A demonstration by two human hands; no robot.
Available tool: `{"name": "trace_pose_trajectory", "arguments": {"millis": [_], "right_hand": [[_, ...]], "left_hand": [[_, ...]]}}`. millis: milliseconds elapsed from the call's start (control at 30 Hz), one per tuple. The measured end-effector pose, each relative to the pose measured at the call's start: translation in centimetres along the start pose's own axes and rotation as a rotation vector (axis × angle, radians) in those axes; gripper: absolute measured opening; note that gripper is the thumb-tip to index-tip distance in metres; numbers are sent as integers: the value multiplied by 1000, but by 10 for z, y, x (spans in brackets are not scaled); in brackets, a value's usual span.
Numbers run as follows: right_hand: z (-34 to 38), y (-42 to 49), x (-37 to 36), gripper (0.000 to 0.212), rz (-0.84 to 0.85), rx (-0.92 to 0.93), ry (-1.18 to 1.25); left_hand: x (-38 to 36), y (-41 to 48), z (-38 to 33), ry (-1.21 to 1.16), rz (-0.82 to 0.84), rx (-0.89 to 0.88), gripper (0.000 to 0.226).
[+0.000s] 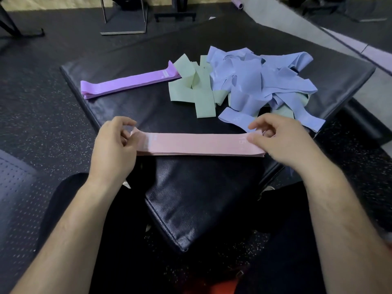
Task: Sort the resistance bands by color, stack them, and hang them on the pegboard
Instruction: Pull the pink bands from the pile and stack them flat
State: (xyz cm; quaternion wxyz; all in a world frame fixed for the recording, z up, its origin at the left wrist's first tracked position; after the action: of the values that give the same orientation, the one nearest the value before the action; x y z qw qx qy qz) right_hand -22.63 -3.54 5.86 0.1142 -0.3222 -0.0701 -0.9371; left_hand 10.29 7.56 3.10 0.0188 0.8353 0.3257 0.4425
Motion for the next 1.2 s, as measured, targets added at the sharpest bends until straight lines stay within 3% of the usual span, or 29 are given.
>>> {"name": "trace_pose_trajectory", "arguments": {"millis": [133, 267, 367, 433, 533, 733, 967, 1200], "right_hand": [[-6, 0, -8, 21, 10, 65, -100], [6, -7, -5, 39, -47, 163, -230], [28, -8, -8, 53, 109, 267, -315], [37, -6, -15, 70, 285, 282, -402], [43, -1, -23, 88, 424, 254, -492], [37, 10, -32, 62, 452, 290, -514], [42, 14, -35, 57, 457, 246, -481], [51, 30, -47, 44, 471, 277, -603]], "left_hand": [[1, -5, 2, 99, 9, -76, 23], [-1, -10, -20, 298, 10, -384, 42], [-12, -4, -41, 317, 317, -601, 61], [-18, 7, -47, 388, 521, -595, 72], [-21, 23, -49, 441, 656, -495, 77], [-20, 22, -57, 442, 686, -538, 64], [-20, 21, -61, 534, 744, -471, 74], [-28, 33, -85, 615, 820, -535, 43]]}}
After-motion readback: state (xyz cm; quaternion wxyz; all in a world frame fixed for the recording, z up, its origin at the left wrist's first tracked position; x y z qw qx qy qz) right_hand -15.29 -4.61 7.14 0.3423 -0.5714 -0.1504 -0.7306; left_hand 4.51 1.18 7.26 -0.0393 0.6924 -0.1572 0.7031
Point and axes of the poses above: each hand's wrist, its own y-axis towards the middle knuckle, its own x-axis out of the back of the hand, z = x × y, the point moved 1 cm from there along y, towards the middle knuckle, and after that the axes turned 6 degrees about y, right-handed, at the moved point
